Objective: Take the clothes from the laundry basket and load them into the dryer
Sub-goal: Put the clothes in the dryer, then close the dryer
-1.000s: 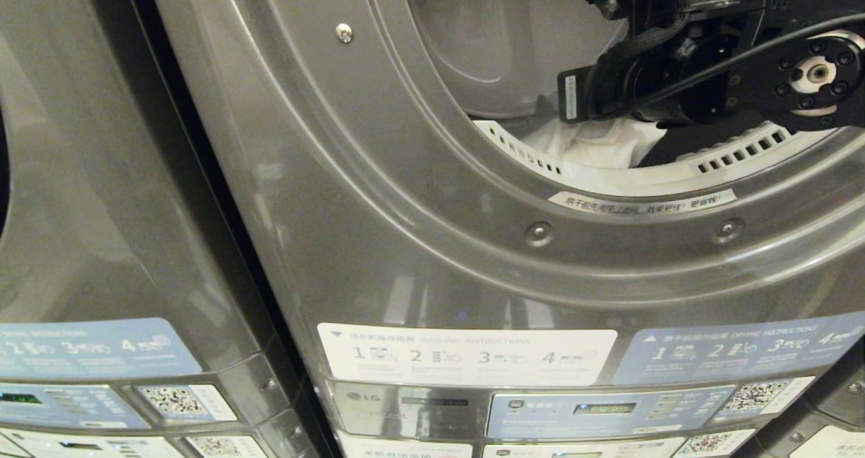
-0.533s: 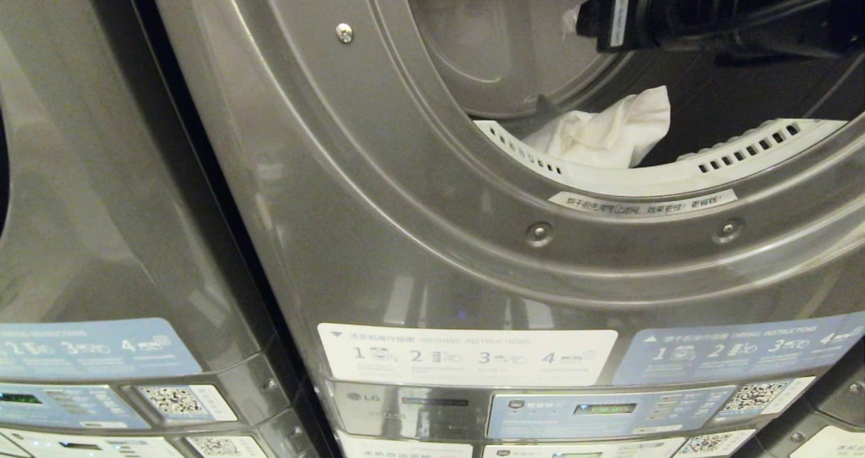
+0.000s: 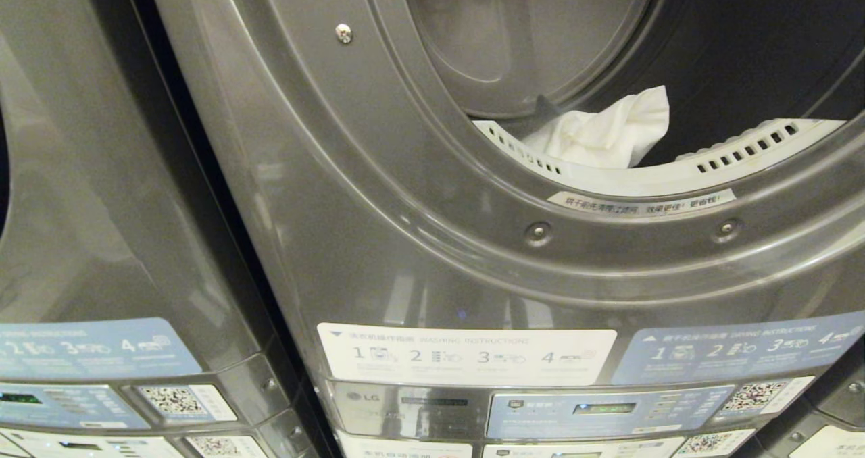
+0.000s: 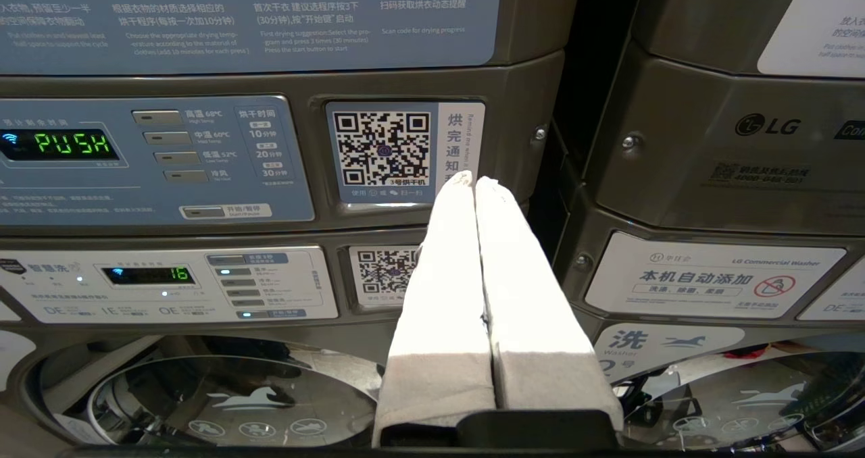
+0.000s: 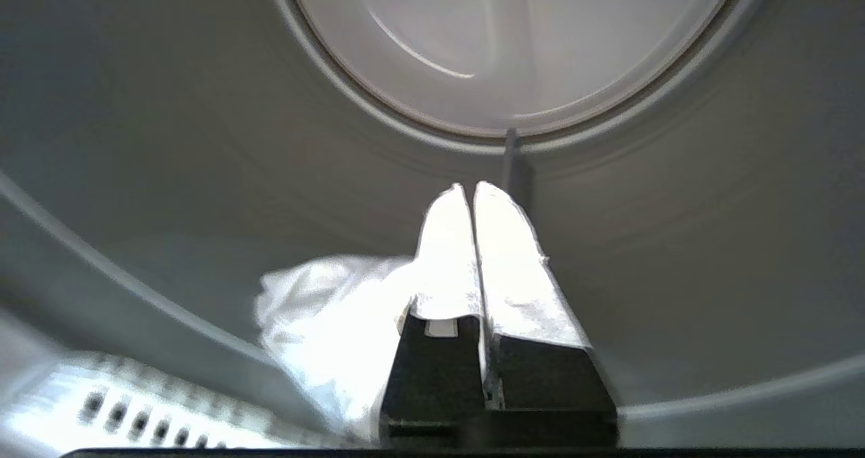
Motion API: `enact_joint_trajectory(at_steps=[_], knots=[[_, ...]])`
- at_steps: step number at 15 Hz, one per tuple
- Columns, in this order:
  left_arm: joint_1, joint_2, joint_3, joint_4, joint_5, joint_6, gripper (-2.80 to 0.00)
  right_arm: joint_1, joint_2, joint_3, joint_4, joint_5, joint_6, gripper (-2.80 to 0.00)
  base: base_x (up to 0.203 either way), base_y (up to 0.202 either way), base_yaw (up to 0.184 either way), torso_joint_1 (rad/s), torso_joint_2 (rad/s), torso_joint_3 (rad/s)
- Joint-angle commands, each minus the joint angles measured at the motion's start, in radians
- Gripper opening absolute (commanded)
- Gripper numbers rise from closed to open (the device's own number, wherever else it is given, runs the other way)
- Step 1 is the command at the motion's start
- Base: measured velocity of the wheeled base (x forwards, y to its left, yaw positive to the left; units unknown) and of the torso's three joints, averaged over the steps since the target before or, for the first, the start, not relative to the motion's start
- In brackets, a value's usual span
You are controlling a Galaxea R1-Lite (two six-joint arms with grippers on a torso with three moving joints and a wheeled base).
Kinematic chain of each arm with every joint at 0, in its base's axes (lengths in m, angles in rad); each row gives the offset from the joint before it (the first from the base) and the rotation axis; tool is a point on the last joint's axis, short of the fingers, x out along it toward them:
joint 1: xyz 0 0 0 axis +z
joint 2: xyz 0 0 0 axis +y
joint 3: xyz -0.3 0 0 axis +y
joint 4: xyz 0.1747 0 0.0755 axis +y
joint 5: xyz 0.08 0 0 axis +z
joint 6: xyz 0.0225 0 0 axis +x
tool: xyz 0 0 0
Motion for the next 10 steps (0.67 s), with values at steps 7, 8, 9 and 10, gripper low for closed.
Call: enact_joint_trajectory(at_steps=[7, 8, 9, 10], knots=[[0.0, 0.0, 0.0, 0.0, 0.0, 0.0, -2.8, 0.014, -0.352, 0.549, -0.035, 0.009, 0.028, -2.8, 0.0, 0.0, 0.0, 0.0, 0.0, 0.0], [0.0, 0.0, 0.0, 0.0, 0.0, 0.0, -2.8, 0.013, -0.409, 0.661, -0.036, 0.01, 0.032, -2.8, 0.0, 0.0, 0.0, 0.0, 0.0, 0.0], [0.0, 0.0, 0.0, 0.0, 0.0, 0.0, -2.8, 0.008, -0.46, 0.768, -0.037, 0.016, 0.037, -2.8, 0.0, 0.0, 0.0, 0.0, 0.0, 0.0], [0.0, 0.0, 0.0, 0.0, 0.0, 0.0, -2.8, -0.005, -0.512, 0.884, -0.037, 0.032, 0.039, -2.8, 0.0, 0.0, 0.0, 0.0, 0.0, 0.0]])
